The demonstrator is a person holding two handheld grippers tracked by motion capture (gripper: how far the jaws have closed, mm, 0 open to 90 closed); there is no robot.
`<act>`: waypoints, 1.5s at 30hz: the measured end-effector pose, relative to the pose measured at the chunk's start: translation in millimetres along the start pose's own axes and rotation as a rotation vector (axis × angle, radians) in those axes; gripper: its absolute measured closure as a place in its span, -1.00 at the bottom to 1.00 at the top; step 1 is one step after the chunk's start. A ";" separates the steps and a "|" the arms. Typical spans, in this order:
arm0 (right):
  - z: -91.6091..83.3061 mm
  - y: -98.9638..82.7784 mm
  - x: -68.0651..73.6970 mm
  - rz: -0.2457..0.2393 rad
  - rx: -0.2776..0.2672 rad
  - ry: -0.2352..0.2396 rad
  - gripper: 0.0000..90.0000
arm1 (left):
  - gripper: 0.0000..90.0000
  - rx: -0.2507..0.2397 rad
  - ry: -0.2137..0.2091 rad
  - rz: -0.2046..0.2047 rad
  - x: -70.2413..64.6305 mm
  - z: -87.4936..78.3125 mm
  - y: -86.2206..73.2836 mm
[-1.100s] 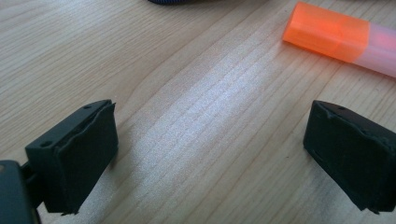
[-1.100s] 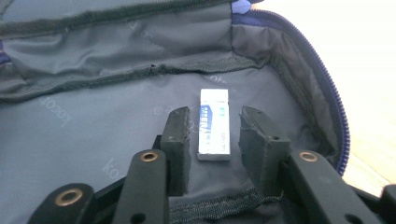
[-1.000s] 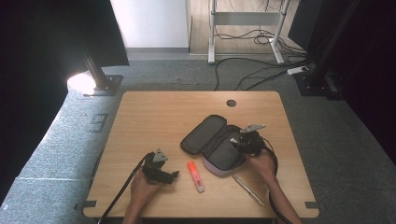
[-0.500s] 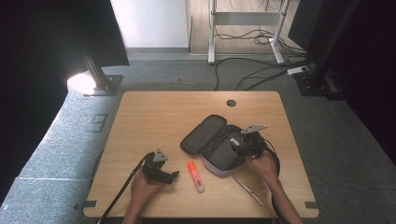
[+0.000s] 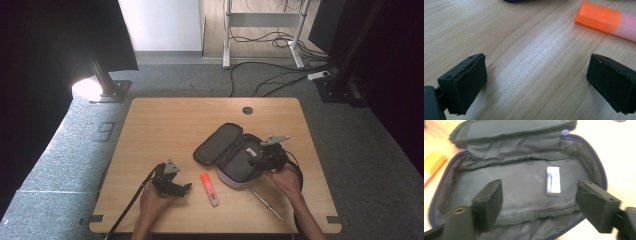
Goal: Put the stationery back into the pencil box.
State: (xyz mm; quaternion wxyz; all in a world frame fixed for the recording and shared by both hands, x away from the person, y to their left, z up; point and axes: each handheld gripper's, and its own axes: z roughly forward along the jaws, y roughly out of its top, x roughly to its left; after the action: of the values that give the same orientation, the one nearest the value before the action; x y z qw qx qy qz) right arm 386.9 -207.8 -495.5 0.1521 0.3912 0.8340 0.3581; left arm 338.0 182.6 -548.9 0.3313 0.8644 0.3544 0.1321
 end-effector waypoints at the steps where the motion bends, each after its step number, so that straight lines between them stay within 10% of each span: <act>1: -1.8 -0.5 0.7 -0.001 -0.006 -0.002 -0.55 | -0.94 0.000 0.000 0.000 0.0 0.0 0.0; 45: -46.2 -45.6 31.4 -0.060 -0.004 0.050 0.14 | -0.94 0.000 0.000 0.000 0.0 0.0 0.0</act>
State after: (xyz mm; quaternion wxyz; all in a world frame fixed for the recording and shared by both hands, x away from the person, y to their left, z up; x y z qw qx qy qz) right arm 317.1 -225.9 -495.1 0.1427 0.3569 0.8482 0.3646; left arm 338.0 182.6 -548.9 0.3313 0.8644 0.3544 0.1321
